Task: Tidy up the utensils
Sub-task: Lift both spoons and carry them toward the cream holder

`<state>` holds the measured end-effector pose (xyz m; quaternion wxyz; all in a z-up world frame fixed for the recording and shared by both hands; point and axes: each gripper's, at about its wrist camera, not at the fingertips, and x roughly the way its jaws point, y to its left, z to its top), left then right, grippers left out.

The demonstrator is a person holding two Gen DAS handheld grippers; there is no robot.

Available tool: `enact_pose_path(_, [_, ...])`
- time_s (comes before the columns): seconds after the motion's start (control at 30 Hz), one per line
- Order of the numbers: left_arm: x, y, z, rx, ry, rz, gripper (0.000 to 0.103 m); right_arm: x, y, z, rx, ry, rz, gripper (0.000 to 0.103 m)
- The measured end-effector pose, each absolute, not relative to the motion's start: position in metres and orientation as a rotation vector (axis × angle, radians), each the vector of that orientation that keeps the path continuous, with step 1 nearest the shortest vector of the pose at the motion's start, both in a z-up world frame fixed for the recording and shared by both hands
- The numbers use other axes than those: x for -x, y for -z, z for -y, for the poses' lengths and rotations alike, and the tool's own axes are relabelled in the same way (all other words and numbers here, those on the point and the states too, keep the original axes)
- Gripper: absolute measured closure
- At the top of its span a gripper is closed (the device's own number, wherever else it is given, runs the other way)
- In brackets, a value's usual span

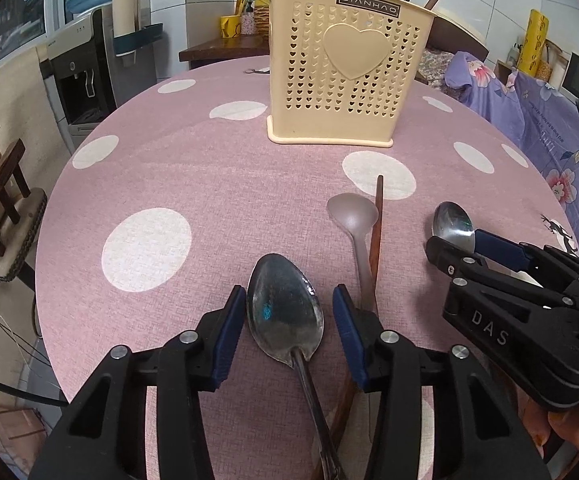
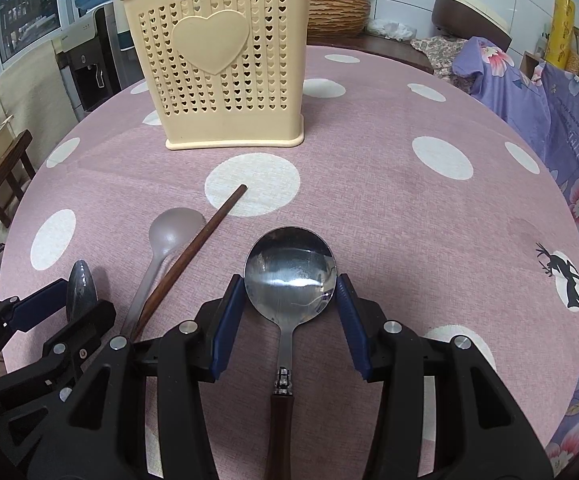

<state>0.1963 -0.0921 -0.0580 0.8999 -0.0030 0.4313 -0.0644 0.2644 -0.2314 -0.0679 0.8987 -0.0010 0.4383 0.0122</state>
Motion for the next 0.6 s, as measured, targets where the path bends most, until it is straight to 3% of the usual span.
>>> enact_pose_path(0.07, [-0.197, 0.058, 0.092, 0.003, 0.132, -0.890, 0.065, -0.264, 0.068, 0.231, 0.003, -0.025, -0.908, 0.056])
enact_pose_path(0.6, [-0.205, 0.050, 0.081, 0.053, 0.191, -0.874, 0.066, -0.264, 0.057, 0.233, -0.012, -0.015, -0.886, 0.056])
